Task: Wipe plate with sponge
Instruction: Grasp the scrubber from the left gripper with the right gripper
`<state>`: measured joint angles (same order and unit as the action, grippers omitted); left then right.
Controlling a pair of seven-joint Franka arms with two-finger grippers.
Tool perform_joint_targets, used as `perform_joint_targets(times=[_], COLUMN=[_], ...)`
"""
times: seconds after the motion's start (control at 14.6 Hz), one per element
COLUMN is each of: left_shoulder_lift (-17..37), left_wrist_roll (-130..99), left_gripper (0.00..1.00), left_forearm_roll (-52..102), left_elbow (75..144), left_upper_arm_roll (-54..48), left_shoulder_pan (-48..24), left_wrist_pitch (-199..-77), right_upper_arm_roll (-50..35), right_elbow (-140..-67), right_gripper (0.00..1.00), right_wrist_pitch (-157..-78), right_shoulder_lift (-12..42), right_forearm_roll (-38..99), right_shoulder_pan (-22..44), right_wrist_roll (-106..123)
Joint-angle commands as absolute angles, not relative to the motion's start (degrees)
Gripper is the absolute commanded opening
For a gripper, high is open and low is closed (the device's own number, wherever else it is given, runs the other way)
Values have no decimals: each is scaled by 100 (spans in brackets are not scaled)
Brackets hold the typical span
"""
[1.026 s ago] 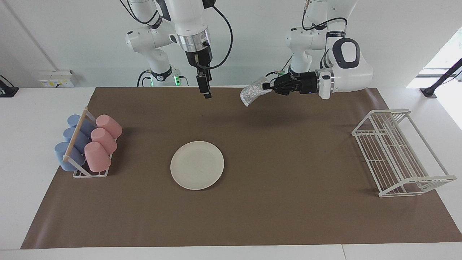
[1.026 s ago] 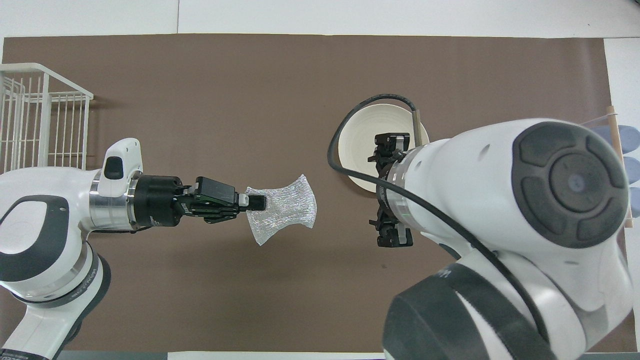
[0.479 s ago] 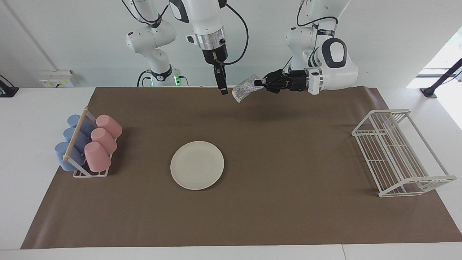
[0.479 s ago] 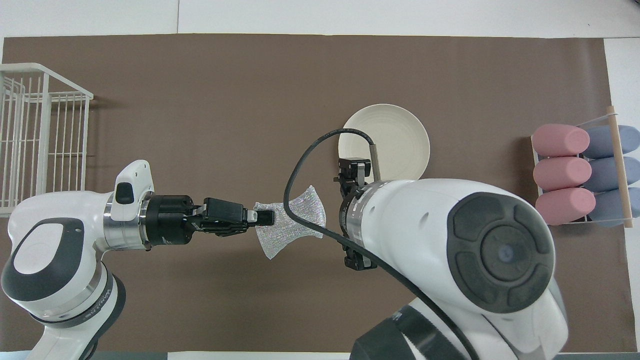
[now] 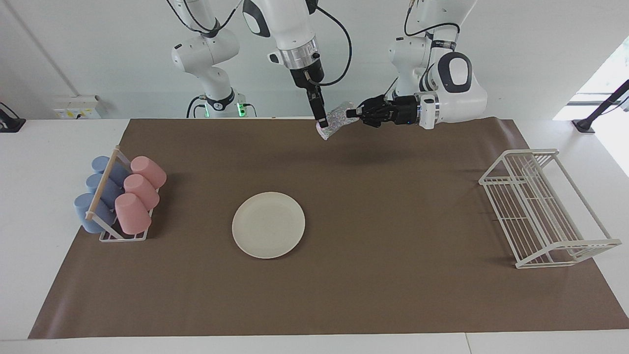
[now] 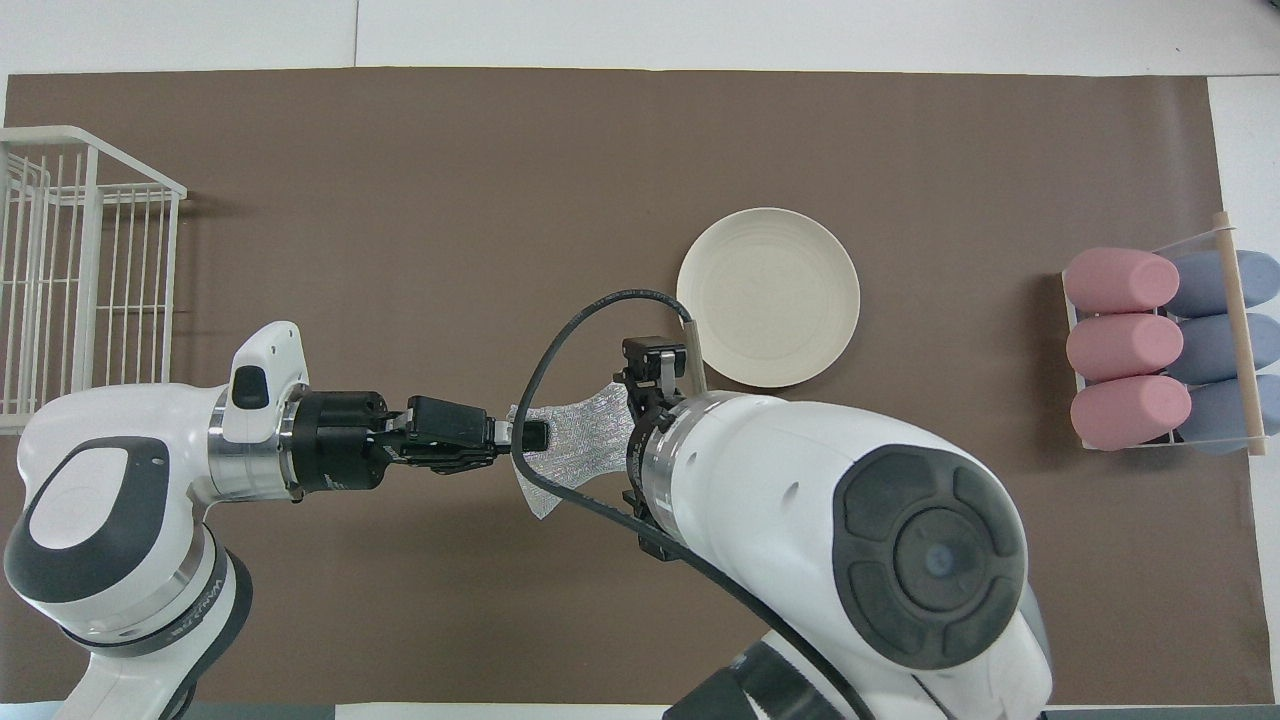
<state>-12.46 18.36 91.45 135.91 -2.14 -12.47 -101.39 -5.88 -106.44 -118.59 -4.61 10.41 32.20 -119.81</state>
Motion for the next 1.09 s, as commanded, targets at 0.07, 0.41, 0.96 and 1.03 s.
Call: perform_joint_targets(times=[0.07, 0.41, 0.96, 1.03], left_shoulder_lift=[-1424, -1424, -1424, -1424], left_wrist_roll=[1925, 1916, 1907, 1907], left_gripper=[0, 0, 0, 0], left_forearm_roll=[9299, 9299, 9290, 9290], left_elbow=[13773, 13764, 13772, 13772], left_upper_arm_roll=[-158, -167, -158, -158], left_shoulder_pan=[-1327, -1318, -1318, -1318], left_wrist_pitch=[-10257, -10248, -10248, -10248], right_upper_arm_roll=[-606, -606, -606, -606], right_elbow=[-10916, -11144, -11180, -11188], right_gripper=[100, 100, 21, 13], right_wrist_pitch=[-12207, -12551, -12577, -12586], right_shoulder_lift=[-598, -633, -633, -642], right_forearm_roll=[1160, 1160, 1160, 1160], right_shoulder_pan=[3392, 3410, 3393, 3393], right_wrist_roll=[-11980, -11944, -11769, -11742])
